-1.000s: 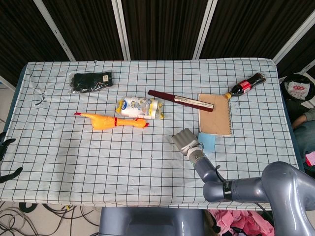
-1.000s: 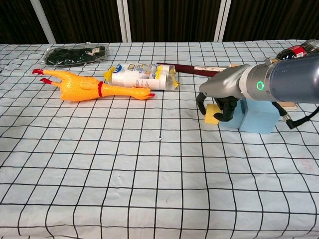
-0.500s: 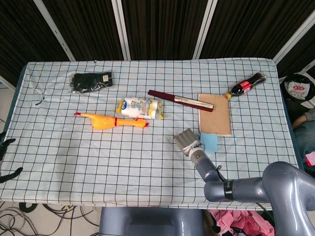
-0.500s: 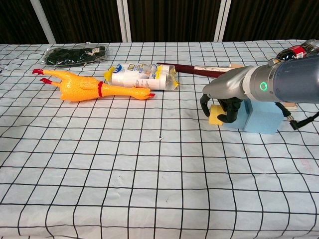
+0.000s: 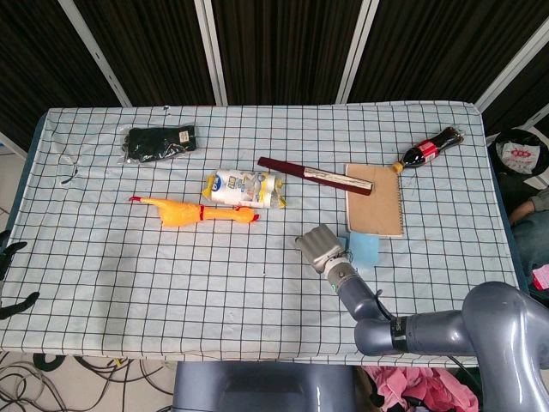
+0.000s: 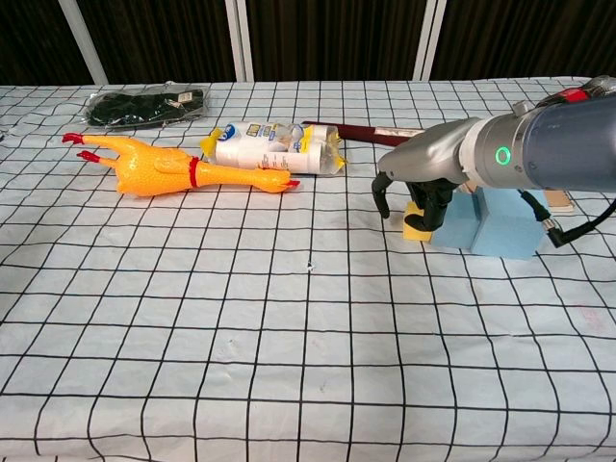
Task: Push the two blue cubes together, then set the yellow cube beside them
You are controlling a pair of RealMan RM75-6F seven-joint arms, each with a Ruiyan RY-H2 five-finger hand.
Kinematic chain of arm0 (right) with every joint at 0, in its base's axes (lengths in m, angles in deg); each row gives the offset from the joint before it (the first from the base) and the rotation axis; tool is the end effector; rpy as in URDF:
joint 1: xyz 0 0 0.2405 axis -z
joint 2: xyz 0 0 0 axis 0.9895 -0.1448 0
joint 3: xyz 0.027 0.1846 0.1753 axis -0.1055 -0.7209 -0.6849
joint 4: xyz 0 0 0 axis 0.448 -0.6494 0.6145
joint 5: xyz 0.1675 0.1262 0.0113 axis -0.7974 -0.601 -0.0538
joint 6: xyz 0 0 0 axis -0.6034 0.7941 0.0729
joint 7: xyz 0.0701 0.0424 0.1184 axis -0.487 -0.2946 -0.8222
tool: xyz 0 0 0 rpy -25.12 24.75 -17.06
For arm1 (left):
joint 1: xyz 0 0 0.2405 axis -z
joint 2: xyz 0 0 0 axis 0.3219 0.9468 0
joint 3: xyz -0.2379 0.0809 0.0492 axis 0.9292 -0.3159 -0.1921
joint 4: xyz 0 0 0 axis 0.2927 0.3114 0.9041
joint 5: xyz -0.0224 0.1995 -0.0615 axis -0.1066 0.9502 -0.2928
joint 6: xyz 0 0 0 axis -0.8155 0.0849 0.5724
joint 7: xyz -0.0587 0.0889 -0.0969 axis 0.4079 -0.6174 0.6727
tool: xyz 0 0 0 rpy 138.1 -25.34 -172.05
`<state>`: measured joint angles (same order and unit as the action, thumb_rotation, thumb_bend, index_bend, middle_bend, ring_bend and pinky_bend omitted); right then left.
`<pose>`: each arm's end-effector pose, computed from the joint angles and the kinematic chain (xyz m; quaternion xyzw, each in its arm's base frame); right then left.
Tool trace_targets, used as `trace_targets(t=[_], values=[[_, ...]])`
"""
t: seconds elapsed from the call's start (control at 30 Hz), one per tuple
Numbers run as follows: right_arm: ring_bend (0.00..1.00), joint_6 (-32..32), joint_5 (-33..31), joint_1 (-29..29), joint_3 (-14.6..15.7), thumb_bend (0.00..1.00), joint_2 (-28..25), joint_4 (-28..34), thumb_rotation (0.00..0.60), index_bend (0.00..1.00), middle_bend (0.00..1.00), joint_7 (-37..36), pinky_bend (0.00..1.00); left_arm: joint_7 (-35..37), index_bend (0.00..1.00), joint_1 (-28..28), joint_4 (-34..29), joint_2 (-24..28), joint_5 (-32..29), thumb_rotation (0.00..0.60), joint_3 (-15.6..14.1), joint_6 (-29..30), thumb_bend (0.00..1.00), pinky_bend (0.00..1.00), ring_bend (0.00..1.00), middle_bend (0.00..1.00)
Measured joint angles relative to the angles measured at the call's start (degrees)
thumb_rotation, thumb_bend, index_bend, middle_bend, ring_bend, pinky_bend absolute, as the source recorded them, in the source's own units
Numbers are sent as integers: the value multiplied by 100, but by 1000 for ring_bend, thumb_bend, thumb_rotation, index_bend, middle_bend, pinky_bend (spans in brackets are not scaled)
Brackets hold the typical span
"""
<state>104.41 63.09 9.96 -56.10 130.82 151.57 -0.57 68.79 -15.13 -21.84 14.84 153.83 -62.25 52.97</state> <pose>-0.0830 -0.3563 -0.0312 0.8510 -0.2874 0.1500 0.4133 -0.3218 0.1810 0.1745 -0.5722 -0.3572 -0.3566 0.6464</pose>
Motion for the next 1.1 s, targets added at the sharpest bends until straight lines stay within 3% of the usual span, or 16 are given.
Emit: trace_targets(t=[0.1, 0.2, 0.3, 0.4, 0.5, 0.57, 0.7, 0.83, 1.1], values=[[1000, 159, 156, 54, -133, 460, -192, 228, 600, 271, 972, -172, 996, 5, 222, 1, 2, -1, 6, 600, -1, -1, 48, 0, 0, 70], [921, 426, 522, 204, -245, 431, -464, 497, 600, 213, 728, -434, 867, 22, 222, 4, -2, -4, 10, 600, -3, -5, 49, 0, 0, 70], [709, 759, 1030, 509, -331, 397, -899, 860, 600, 198, 480, -898, 646, 49, 222, 8, -25, -5, 8, 600, -14, -37, 48, 0, 0, 70], [553, 1091, 1610, 954, -374, 376, -1414, 1181, 600, 192, 311, -1568, 452, 51, 222, 15, -48, -2, 34, 600, -34, -56, 48, 0, 0, 70], [401, 1454, 2285, 1502, -364, 349, -1880, 1393, 600, 184, 172, -2374, 279, 17, 223, 17, -74, -7, 77, 600, -55, -49, 48, 0, 0, 70], [325, 1684, 2721, 1870, -319, 320, -2118, 1467, 600, 181, 110, -2892, 218, -14, 223, 13, -87, -14, 90, 600, -59, -31, 48, 0, 0, 70], [232, 2355, 3841, 2837, -77, 252, -2514, 1473, 600, 175, 44, -4030, 157, -64, 223, -3, -117, -22, 82, 600, -63, -5, 48, 0, 0, 70], [209, 3219, 4681, 3787, 230, 199, -2576, 1159, 600, 165, 26, -4550, 144, -132, 217, -18, -195, -9, 27, 600, -88, -48, 42, 0, 0, 68], [193, 4486, 5419, 5227, 648, 178, -1783, -199, 600, 144, 12, -5151, 124, 89, 205, -91, -226, 51, 65, 600, -140, -3, 1, 0, 0, 64]])
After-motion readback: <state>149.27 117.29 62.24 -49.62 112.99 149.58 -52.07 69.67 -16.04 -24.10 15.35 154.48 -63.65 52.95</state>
